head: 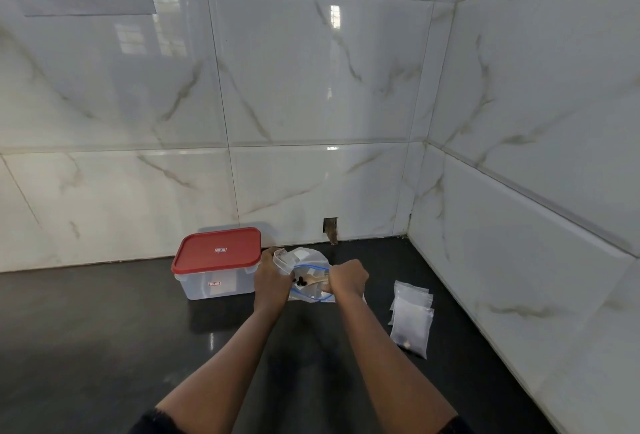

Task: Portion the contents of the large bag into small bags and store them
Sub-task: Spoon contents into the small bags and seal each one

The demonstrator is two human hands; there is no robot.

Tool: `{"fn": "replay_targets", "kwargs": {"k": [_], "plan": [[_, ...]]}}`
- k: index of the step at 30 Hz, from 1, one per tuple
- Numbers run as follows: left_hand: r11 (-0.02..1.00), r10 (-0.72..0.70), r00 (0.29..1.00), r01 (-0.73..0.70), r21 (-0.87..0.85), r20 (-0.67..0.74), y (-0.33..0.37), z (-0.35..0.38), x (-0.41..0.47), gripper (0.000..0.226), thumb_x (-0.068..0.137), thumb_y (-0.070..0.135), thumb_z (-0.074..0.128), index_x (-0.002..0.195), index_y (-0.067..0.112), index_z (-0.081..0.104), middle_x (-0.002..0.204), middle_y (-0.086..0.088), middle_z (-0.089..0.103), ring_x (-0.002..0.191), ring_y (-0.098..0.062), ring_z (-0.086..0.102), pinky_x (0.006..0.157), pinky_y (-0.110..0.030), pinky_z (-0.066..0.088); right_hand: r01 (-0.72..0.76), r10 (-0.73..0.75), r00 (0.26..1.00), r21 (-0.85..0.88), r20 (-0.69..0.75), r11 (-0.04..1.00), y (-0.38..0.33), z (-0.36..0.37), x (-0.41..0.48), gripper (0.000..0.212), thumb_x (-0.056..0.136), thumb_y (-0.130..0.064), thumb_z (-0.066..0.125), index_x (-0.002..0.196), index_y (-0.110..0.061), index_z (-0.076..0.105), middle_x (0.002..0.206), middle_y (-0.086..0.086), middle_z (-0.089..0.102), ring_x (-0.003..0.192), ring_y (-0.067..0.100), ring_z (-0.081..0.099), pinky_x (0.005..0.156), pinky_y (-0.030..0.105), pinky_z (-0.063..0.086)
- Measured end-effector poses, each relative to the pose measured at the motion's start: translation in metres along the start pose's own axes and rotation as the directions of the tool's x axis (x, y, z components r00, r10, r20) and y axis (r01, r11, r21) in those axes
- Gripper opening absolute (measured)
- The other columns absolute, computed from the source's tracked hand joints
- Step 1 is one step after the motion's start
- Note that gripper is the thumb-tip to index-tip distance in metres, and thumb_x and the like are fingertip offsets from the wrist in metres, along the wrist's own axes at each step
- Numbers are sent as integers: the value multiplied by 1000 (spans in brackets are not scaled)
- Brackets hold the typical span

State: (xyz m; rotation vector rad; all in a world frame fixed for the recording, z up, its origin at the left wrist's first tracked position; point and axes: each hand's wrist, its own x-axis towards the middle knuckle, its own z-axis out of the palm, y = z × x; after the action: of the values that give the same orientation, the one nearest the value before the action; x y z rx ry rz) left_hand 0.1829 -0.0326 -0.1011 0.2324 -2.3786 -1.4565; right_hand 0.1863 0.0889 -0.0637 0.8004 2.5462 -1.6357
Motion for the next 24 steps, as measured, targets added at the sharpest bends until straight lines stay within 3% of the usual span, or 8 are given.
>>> {"fn": "replay_targets", "kwargs": {"k": [3, 5, 7, 9, 14, 20, 21, 24], "plan": [[1000, -4, 1000, 4, -1, -11, 1, 0, 1, 46, 81, 2, 65, 123, 4, 46, 118, -16, 57, 104, -25, 54, 82, -25, 41, -6, 5, 999, 12, 43, 1000, -4, -19, 5, 5, 88, -7, 59, 85, -3, 57, 77, 6, 60, 64, 12, 62, 44, 12, 43], [1000, -6, 1000, 6, 6, -17, 2, -1, 2, 47, 81, 2, 65, 123, 4, 46, 119, -15, 57, 105, -26, 54, 85, -26, 42, 3, -6, 998, 49, 62, 999, -4, -31, 12, 17, 89, -4, 53, 73, -8, 48, 72, 7, 54, 54, 10, 53, 33, 8, 38], [1000, -11, 1000, 11, 14, -13, 3, -1, 2, 48, 80, 2, 66, 124, 4, 46, 120, -15, 57, 108, -26, 54, 87, -27, 43, 14, -23, 995, 99, 98, 995, -8, -43, 15, 7, 89, -3, 49, 88, -6, 55, 81, 11, 55, 56, 13, 53, 45, 15, 49], [1000, -11, 1000, 11, 19, -10, 3, -2, 1, 49, 80, 3, 66, 124, 4, 46, 120, -14, 57, 107, -26, 54, 84, -25, 43, -1, -8, 993, 71, 114, 997, -10, -52, 21, 21, 89, -1, 49, 106, 5, 60, 83, 16, 62, 58, 16, 58, 59, 23, 56], [1000, 1, 1000, -1, 23, 4, 2, -5, 0, 50, 78, 3, 68, 123, 5, 46, 118, -13, 57, 101, -20, 52, 81, -22, 40, -18, 11, 980, 31, 199, 999, -23, -81, 23, 19, 90, 8, 48, 99, 14, 63, 72, 17, 59, 57, 20, 62, 68, 24, 56], [1000, -12, 998, 12, -8, 54, -4, -4, 0, 62, 72, 3, 75, 125, 8, 43, 121, -10, 54, 108, -26, 53, 86, -32, 49, 145, -157, 980, 104, 123, 984, -44, -87, 13, 17, 85, 8, 54, 71, 4, 62, 58, 10, 60, 53, 18, 61, 54, 21, 50], [1000, -12, 998, 13, -13, 59, -5, -4, -1, 62, 71, 4, 76, 124, 8, 43, 120, -10, 54, 108, -27, 54, 89, -36, 51, 185, -195, 974, 94, 119, 978, -47, -81, 9, 10, 85, 5, 55, 80, 5, 64, 65, 12, 62, 56, 18, 61, 55, 22, 50], [1000, -11, 998, 11, -13, 65, -6, -3, -1, 63, 70, 7, 78, 122, 9, 44, 120, -11, 55, 107, -28, 56, 90, -44, 52, 346, -339, 930, -26, 142, 938, -52, -62, -7, 22, 87, -3, 54, 104, 7, 64, 95, 19, 67, 64, 17, 60, 56, 23, 51]]}}
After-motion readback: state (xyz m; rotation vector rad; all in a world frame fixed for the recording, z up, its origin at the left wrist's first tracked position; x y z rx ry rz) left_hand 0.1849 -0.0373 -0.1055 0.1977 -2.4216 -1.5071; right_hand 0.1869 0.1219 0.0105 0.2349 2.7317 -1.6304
